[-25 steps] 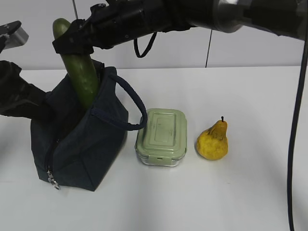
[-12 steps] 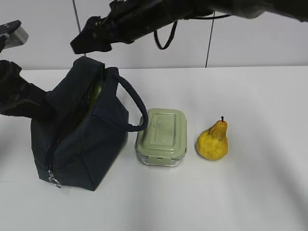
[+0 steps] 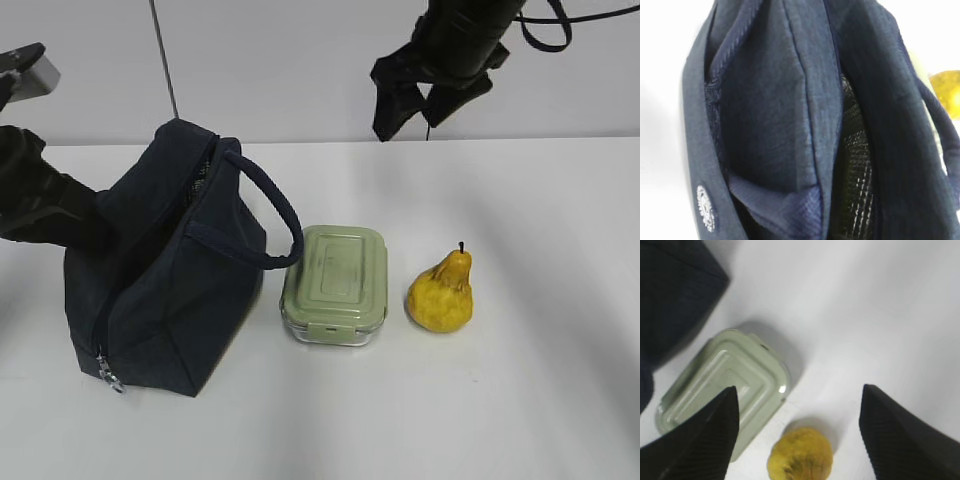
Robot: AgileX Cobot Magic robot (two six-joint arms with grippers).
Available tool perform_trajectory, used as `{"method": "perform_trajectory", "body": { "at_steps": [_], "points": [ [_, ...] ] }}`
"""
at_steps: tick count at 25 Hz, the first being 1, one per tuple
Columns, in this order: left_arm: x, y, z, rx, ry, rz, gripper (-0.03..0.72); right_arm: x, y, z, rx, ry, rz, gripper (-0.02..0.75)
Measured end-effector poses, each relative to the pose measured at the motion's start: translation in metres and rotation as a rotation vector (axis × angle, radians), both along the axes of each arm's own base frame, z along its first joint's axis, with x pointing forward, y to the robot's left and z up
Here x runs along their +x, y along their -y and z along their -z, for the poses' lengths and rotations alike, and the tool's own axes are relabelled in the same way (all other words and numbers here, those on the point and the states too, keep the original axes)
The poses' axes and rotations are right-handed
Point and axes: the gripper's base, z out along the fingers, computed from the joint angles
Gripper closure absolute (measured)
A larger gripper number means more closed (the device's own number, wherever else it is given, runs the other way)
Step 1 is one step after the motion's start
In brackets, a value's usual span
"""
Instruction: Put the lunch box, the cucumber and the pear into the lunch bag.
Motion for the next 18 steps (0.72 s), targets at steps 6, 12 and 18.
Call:
{"method": "perform_trajectory", "body": {
  "at_steps": [6, 12, 18],
  "points": [
    [0.0, 0.0, 0.0, 0.003, 0.0, 0.001, 0.687, -0.001, 0.007, 0.013, -0.046, -0.058, 0.119, 0.167],
    [0.0, 0.0, 0.0, 0.004, 0.0, 0.002, 0.687, -0.014, 0.011, 0.059, -0.114, -0.21, 0.118, 0.204],
    [0.0, 0.0, 0.0, 0.005, -0.002, 0.004, 0.687, -0.026, 0.014, 0.086, -0.145, -0.304, 0.095, 0.23]
  ]
}}
